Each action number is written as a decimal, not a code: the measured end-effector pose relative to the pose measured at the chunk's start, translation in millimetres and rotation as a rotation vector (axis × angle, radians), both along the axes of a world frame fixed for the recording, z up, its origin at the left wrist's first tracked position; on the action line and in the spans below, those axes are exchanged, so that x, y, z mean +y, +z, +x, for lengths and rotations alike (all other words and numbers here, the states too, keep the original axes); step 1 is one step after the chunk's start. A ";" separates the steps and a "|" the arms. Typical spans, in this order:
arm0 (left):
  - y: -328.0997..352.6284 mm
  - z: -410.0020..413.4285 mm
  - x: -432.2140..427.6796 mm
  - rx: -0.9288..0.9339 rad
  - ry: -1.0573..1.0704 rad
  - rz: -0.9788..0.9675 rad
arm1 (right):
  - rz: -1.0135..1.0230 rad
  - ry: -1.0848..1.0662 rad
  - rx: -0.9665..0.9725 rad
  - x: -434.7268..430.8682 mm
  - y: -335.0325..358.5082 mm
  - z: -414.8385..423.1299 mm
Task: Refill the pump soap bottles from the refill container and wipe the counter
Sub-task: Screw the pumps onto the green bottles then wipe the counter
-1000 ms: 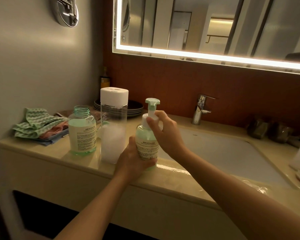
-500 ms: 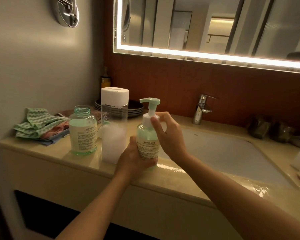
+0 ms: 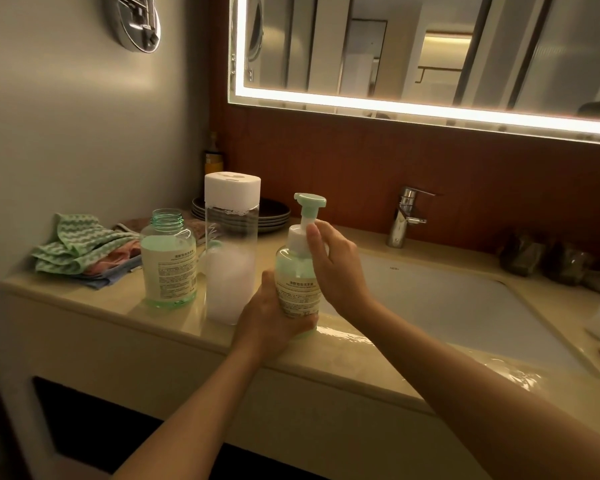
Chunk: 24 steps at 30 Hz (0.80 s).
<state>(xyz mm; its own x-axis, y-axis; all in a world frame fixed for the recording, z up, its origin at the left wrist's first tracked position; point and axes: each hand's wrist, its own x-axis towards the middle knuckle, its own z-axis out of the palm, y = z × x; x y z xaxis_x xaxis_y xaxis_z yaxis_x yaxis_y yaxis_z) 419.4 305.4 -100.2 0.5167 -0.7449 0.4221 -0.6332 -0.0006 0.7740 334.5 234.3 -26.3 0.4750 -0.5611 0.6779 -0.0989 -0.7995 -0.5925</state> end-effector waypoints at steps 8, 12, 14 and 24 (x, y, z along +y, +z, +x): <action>-0.3 0.1 0.3 -0.006 0.016 0.010 | 0.106 0.012 0.081 -4.1 9.3 10.5; -0.5 0.4 -0.3 -0.004 0.016 0.012 | 0.107 0.103 0.066 1.6 7.1 3.9; -0.4 0.4 -0.7 -0.004 0.013 0.014 | 0.054 0.079 0.052 1.6 4.8 -2.2; -1.0 0.6 -0.3 0.001 0.008 0.012 | 0.105 -0.036 0.097 -1.7 7.9 11.5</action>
